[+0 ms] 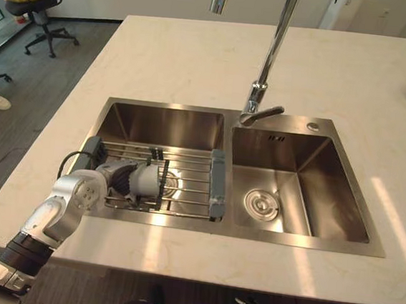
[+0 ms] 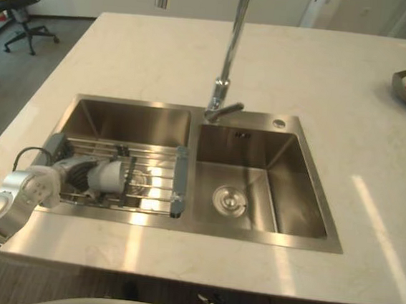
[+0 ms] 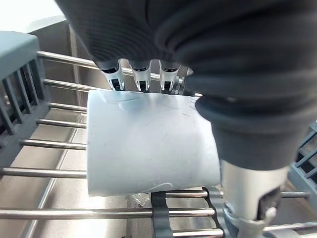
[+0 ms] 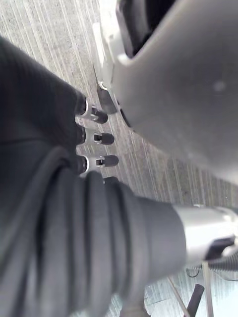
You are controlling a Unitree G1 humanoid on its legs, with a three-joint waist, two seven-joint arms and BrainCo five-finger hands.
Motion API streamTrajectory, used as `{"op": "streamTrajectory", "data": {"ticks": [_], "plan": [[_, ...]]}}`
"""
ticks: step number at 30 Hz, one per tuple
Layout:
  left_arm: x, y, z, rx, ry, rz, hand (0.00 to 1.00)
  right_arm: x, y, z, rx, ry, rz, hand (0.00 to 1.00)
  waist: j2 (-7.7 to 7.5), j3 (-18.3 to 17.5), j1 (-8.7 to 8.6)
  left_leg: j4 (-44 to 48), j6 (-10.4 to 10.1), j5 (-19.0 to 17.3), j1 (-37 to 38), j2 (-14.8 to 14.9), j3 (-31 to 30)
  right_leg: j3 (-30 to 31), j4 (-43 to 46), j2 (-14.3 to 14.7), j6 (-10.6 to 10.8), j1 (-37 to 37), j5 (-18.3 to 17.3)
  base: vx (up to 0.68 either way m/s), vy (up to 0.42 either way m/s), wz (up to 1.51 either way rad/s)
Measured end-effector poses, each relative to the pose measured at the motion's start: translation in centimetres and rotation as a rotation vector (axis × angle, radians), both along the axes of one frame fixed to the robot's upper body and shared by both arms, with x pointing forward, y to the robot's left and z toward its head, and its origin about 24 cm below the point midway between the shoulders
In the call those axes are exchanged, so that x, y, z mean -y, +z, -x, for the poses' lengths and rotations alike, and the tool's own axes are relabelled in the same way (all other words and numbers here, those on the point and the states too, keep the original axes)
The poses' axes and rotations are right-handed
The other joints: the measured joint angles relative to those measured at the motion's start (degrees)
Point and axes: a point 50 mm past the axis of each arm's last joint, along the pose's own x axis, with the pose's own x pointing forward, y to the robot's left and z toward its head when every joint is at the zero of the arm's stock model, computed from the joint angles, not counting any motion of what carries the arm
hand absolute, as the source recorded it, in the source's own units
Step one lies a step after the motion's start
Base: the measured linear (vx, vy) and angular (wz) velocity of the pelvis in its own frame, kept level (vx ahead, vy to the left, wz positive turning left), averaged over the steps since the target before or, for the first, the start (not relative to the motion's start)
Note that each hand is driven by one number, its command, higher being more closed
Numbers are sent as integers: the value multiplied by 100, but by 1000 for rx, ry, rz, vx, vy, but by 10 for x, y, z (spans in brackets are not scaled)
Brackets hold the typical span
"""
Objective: Walk over to the sink, pick up the cup, carry it to the dishwasher, place the cup inside the dishwasher, then close the dishwasher door
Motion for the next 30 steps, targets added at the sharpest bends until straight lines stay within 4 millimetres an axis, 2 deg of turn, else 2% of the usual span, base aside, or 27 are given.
{"op": "streamTrajectory", "data": {"ticks": [7, 10, 16, 17, 22, 30], "plan": [[0, -9, -2, -32, -7, -74, 0, 2, 1, -4, 5, 4, 4, 0, 59, -37, -89, 0, 5, -12, 0, -9, -8, 18, -3, -5, 6, -8, -4, 0, 0, 0], [2, -24, 1, -87, -12, -129, 0, 2, 1, -7, 11, 11, 6, 0, 89, -56, -140, 0, 11, -20, 0, -15, 2, 31, -7, -9, 9, -13, -6, 0, 0, 0], [5, -27, 0, -79, -1, -134, 0, 2, 2, -12, 8, 49, 20, 0, 85, -58, -150, 0, 3, -29, 1, -15, 4, 35, -10, -10, 12, -13, -7, 0, 0, 0], [5, -30, 0, -76, 6, -132, 100, 3, 2, -13, 4, 53, 21, 0, 83, -63, -152, 0, 3, -29, 2, -15, 5, 35, -9, -11, 12, -13, -8, 0, 0, 0], [3, -38, -1, -56, 33, -125, 100, 3, 2, -15, -1, 89, 31, 0, 136, -99, -170, 0, 1, -27, 27, -13, 6, 39, 0, -11, 15, 2, -9, 0, 0, 0], [-1, -46, 1, 8, 39, -80, 100, 3, 3, -19, 7, 96, 31, 0, 133, -98, -172, 0, 5, -30, 75, -18, 36, 77, -8, -24, 36, 21, -17, -1, 1, 0]]}}
